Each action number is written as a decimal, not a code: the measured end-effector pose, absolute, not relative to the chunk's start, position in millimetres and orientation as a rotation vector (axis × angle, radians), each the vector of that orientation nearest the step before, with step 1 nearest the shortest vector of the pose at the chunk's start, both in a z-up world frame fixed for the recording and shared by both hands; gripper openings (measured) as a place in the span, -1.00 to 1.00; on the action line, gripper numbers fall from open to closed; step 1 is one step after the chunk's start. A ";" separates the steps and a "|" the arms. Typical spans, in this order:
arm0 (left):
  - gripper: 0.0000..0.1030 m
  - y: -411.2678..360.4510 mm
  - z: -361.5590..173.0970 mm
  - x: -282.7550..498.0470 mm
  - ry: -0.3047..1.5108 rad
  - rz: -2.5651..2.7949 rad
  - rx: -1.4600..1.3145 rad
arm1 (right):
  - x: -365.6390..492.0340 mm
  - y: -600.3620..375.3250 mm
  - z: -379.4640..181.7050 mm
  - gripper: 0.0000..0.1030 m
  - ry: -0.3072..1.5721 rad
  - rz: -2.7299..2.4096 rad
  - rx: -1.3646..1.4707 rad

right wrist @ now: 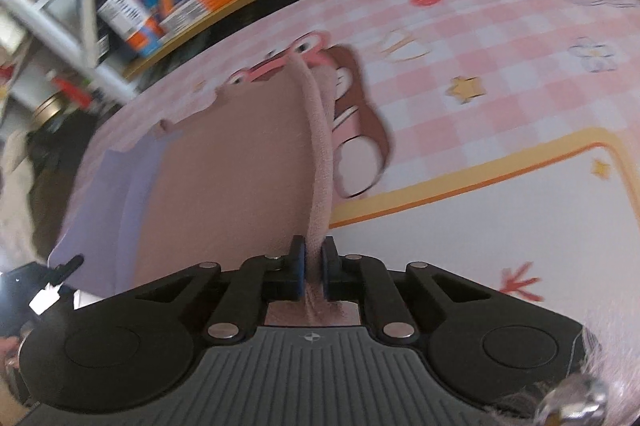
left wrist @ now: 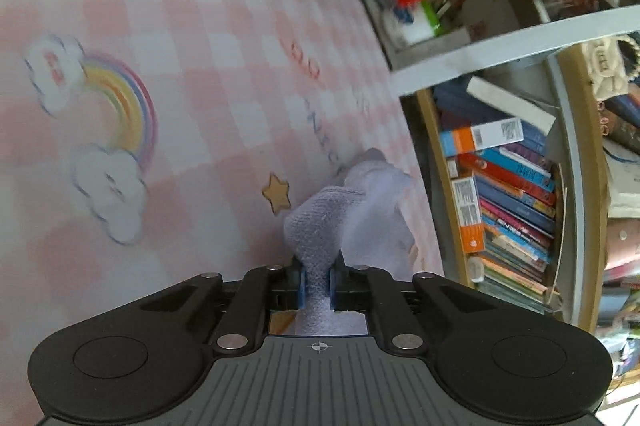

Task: Fold clothes
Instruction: 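Lift both edges and fold the lavender half over onto the pink half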

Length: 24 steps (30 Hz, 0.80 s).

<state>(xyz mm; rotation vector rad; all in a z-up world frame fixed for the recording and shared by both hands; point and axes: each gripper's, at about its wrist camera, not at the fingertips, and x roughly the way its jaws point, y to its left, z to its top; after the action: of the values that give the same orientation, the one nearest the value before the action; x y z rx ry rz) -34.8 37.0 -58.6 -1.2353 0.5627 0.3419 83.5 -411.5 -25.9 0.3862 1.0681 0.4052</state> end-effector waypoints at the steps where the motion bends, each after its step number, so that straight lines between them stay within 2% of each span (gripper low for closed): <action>1: -0.84 34.3 -50.5 -37.1 0.548 0.339 -1.208 | 84.5 -409.5 -26.9 -0.86 1.072 0.424 0.383; 10: -0.83 -41.1 45.0 -29.6 0.468 0.189 -0.816 | 95.8 -413.8 -36.0 -0.85 1.083 0.546 0.406; 16: -0.83 -120.6 84.7 -12.7 0.470 0.049 -0.575 | 97.6 -422.9 -42.1 -0.85 1.079 0.608 0.433; 20: -0.81 -182.4 86.5 5.4 0.531 -0.067 -0.461 | 98.7 -427.8 -45.6 -0.85 1.075 0.642 0.456; 22: -0.70 -214.2 74.0 17.1 0.610 -0.142 -0.377 | 99.9 -431.9 -47.5 -0.85 1.081 0.659 0.474; 24: -0.69 -242.6 56.8 27.0 0.708 -0.190 -0.282 | 101.1 -436.6 -49.8 -0.85 1.089 0.677 0.494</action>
<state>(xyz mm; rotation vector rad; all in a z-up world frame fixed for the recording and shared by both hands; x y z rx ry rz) 27.0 -242.6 56.8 -0.2824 0.7075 -0.1904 101.1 -436.6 -49.8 0.4937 1.0892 0.6774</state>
